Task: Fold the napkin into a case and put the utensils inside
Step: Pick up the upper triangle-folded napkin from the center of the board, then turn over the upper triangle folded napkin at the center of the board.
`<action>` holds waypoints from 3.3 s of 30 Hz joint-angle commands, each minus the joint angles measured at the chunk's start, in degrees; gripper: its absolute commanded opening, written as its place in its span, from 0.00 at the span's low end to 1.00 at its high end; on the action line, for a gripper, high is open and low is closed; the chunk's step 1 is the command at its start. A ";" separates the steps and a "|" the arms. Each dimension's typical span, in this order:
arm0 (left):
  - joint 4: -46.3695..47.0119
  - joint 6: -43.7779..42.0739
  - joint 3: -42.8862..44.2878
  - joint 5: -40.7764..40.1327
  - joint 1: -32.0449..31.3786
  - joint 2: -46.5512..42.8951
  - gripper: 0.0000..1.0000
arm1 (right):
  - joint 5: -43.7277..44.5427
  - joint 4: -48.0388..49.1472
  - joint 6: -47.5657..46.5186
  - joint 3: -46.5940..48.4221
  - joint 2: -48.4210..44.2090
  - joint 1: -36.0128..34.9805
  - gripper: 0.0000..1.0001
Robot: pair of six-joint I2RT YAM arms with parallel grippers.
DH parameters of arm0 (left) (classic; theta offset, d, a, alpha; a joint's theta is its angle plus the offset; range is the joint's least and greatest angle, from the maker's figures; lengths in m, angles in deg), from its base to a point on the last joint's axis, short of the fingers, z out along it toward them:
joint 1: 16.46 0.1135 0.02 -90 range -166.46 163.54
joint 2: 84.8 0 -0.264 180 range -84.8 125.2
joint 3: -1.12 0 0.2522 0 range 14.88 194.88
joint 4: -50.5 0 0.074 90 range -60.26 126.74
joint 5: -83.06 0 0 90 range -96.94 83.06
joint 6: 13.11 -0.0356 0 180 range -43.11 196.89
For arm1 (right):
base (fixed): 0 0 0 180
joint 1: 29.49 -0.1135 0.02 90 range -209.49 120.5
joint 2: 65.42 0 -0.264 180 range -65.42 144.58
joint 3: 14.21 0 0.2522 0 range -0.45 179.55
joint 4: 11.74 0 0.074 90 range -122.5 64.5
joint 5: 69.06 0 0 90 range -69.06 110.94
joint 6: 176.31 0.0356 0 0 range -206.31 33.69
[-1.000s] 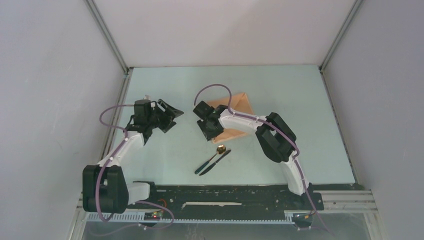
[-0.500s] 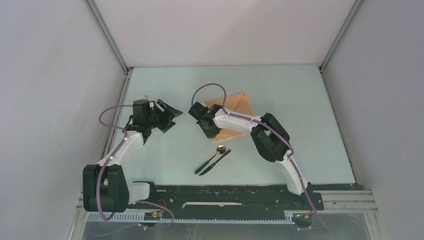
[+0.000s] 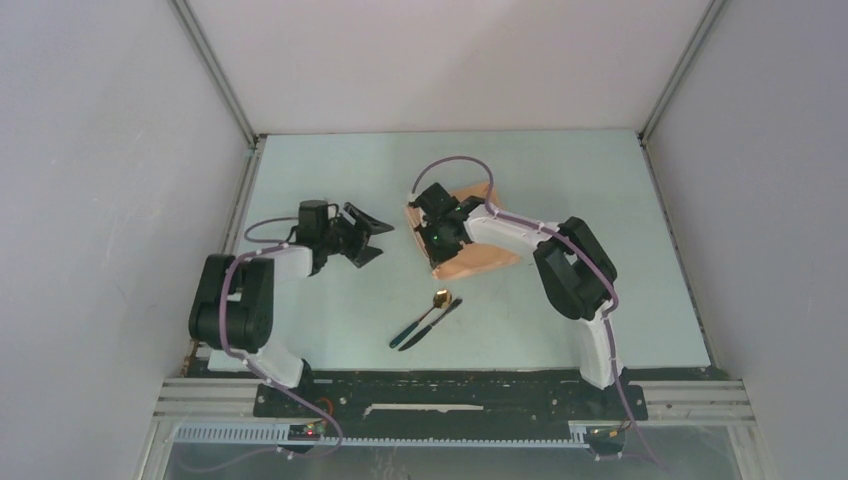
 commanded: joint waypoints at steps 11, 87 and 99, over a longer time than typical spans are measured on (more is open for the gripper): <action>0.56 1.40 20.60 -7.26 -8.41 19.69 0.73 | -11.73 5.06 -1.67 -3.37 -8.21 6.38 0.00; -56.89 -24.67 36.31 -42.86 16.86 -28.56 0.00 | -53.00 56.13 46.84 5.69 -3.26 -14.60 0.00; -34.70 -21.18 38.07 -37.13 5.18 13.73 0.00 | -56.10 73.35 50.02 -8.43 11.38 -2.76 0.00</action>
